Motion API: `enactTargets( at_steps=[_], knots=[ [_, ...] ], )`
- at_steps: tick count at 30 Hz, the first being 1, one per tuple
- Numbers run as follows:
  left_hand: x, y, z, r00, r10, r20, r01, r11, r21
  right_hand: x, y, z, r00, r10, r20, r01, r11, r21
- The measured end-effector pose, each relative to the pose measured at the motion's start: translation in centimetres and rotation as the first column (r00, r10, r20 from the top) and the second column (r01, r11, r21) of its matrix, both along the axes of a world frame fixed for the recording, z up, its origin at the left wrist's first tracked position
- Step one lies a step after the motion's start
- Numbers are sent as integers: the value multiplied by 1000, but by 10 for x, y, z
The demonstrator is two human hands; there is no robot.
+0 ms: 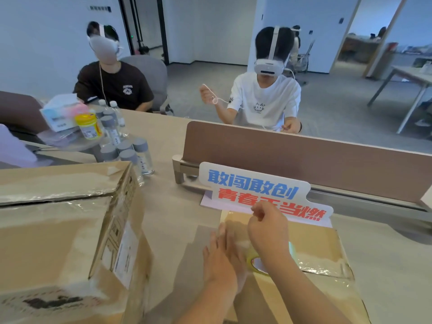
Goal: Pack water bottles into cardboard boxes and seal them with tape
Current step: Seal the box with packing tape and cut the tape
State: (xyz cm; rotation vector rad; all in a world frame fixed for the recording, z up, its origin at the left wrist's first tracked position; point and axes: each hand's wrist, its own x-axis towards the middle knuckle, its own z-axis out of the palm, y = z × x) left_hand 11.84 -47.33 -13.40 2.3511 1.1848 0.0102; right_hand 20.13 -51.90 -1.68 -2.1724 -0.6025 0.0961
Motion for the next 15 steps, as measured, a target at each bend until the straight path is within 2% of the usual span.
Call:
enactTargets(
  at_steps=[2, 5, 7, 10, 11, 15],
  knots=[
    [1, -7, 21, 993, -76, -91, 77, 997, 7, 0, -10, -2, 999, -33, -43, 39, 989, 141],
    [5, -7, 29, 993, -43, -110, 48, 998, 39, -2, -13, 2, 993, -45, -110, 69, 971, 229],
    [5, -9, 28, 989, -50, -138, 55, 998, 30, 5, -14, 3, 986, -41, -159, 61, 991, 118],
    [5, -6, 28, 980, -75, -185, 88, 994, 65, 26, -24, -1, 976, 22, -216, -72, 971, -228],
    [5, -5, 27, 979, -78, -190, 94, 993, 74, 32, -30, -3, 972, 32, -234, -91, 965, -245],
    [7, -7, 26, 984, -68, -162, 79, 995, 58, 30, -61, -10, 933, 132, -334, -139, 990, 1]
  ],
)
